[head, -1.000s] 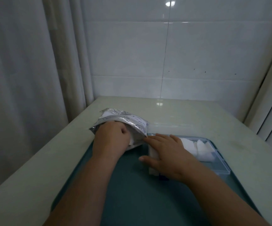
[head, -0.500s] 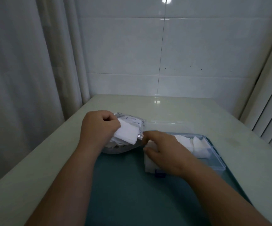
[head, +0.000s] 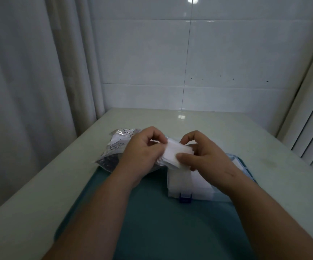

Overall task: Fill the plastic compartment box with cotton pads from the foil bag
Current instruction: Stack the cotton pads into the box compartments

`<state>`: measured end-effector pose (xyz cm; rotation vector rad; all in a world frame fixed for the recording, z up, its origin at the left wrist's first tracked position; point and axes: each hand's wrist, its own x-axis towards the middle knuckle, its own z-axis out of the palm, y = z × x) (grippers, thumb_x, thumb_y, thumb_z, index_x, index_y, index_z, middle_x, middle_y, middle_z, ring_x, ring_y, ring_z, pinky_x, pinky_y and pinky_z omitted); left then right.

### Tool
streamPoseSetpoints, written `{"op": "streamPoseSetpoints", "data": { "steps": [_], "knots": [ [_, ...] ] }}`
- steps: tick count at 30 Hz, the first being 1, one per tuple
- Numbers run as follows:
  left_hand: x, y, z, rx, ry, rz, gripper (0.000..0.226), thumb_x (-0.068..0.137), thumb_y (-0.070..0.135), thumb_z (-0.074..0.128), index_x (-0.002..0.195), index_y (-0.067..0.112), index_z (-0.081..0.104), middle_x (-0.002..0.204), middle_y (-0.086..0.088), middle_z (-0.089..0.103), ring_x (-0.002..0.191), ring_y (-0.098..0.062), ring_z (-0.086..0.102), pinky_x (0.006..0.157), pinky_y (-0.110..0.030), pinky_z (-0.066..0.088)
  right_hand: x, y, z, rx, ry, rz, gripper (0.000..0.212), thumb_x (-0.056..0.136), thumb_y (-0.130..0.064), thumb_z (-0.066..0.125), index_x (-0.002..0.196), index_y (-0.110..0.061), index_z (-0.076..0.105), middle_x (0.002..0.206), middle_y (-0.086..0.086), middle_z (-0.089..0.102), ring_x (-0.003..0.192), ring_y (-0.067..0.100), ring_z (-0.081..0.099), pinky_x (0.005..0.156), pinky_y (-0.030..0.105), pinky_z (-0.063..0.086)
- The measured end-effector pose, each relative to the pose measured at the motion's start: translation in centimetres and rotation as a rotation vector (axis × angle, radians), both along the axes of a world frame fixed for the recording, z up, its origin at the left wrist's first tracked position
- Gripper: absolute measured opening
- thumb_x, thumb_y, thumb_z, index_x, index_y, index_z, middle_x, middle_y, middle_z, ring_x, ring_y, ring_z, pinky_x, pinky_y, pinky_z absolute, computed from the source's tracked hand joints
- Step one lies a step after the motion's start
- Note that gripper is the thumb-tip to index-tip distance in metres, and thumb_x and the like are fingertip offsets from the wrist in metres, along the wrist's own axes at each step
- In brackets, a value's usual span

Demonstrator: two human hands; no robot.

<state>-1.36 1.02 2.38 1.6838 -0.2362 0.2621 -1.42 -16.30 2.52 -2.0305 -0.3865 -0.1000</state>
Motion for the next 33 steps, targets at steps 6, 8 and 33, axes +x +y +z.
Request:
{"op": "streamPoseSetpoints", "data": {
  "steps": [6, 8, 33],
  "knots": [
    [0.7, -1.1, -0.7, -0.391, 0.104, -0.072, 0.021, 0.089, 0.01, 0.065, 0.104, 0.021, 0.055, 0.104, -0.013, 0.063, 0.081, -0.018, 0.066, 0.068, -0.034, 0.054, 0.2, -1.0, 0.5, 0.185, 0.02, -0.03, 0.027, 0.083, -0.012, 0.07, 0.099, -0.021, 0.05, 0.092, 0.001, 0.07, 0.073, 0.017, 0.068, 0.063, 0.026, 0.056],
    [0.6, -1.5, -0.7, -0.392, 0.12, -0.11, 0.026, 0.089, 0.009, 0.066, 0.109, 0.019, 0.053, 0.105, -0.014, 0.066, 0.083, -0.019, 0.07, 0.073, -0.033, 0.055, 0.3, -1.1, 0.5, 0.21, -0.011, -0.085, 0.03, 0.081, -0.011, 0.071, 0.097, -0.023, 0.05, 0.094, 0.0, 0.068, 0.078, 0.02, 0.069, 0.065, 0.031, 0.059],
    [0.0, -2.6, -2.6, 1.293, -0.256, 0.035, 0.036, 0.093, 0.047, 0.047, 0.109, 0.026, 0.072, 0.101, 0.002, 0.064, 0.104, -0.022, 0.051, 0.082, -0.034, 0.044, 1.2, -3.7, 0.8, 0.088, 0.327, -0.231, 0.042, 0.083, -0.005, 0.066, 0.117, -0.022, 0.047, 0.106, 0.008, 0.054, 0.087, 0.029, 0.059, 0.061, 0.028, 0.051]
  ]
}}
